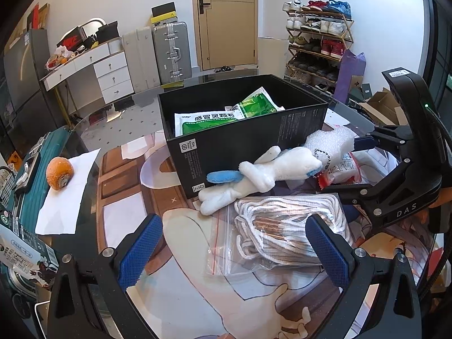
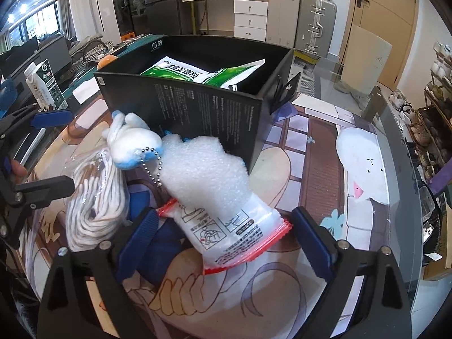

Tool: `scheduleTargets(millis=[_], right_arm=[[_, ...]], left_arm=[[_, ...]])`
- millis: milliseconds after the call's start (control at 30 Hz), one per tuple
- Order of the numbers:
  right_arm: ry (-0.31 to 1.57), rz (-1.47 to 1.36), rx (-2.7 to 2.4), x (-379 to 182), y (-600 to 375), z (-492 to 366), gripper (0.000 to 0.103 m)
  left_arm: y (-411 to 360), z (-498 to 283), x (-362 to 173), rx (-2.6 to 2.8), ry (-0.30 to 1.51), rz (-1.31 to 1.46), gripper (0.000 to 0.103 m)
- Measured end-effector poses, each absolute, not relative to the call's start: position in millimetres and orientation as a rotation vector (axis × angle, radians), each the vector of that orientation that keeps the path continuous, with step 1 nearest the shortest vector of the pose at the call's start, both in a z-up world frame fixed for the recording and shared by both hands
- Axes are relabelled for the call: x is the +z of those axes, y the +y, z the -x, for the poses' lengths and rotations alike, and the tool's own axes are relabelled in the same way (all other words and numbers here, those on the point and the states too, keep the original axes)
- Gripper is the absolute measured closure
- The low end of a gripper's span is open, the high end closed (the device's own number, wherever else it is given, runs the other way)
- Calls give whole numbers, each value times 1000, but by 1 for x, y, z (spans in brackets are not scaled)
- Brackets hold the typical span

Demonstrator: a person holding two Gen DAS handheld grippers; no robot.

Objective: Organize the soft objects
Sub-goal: 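Grasp the red-edged white zip bag with the right gripper, then grasp the bagged white rope coil with the left gripper while the right gripper holds the zip bag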

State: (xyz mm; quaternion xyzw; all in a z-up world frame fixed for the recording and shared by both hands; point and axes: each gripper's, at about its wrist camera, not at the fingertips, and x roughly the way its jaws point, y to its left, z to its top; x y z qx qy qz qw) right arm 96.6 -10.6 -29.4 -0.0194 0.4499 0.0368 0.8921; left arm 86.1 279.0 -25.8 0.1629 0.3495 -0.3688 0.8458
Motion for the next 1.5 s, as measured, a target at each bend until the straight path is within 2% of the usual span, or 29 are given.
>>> scheduleTargets(millis=[100, 267, 333, 500, 933, 1500], right_arm=[[933, 39, 74, -29, -11, -97, 8], [926, 51, 76, -28, -8, -96, 20], [922, 50, 84, -28, -8, -96, 28], [918, 54, 98, -26, -9, -88, 34], [926, 107, 188, -27, 4, -52, 34], [929, 107, 188, -27, 2, -50, 31]], left_arm=[[278, -86, -26, -778, 737, -344, 0], [278, -84, -26, -779, 740, -346, 0], [278, -83, -26, -781, 737, -348, 0], [278, -82, -24, -775, 730, -354, 0], [270, -72, -28, -908, 808, -329, 0], [244, -70, -47, -886, 879, -337, 0]])
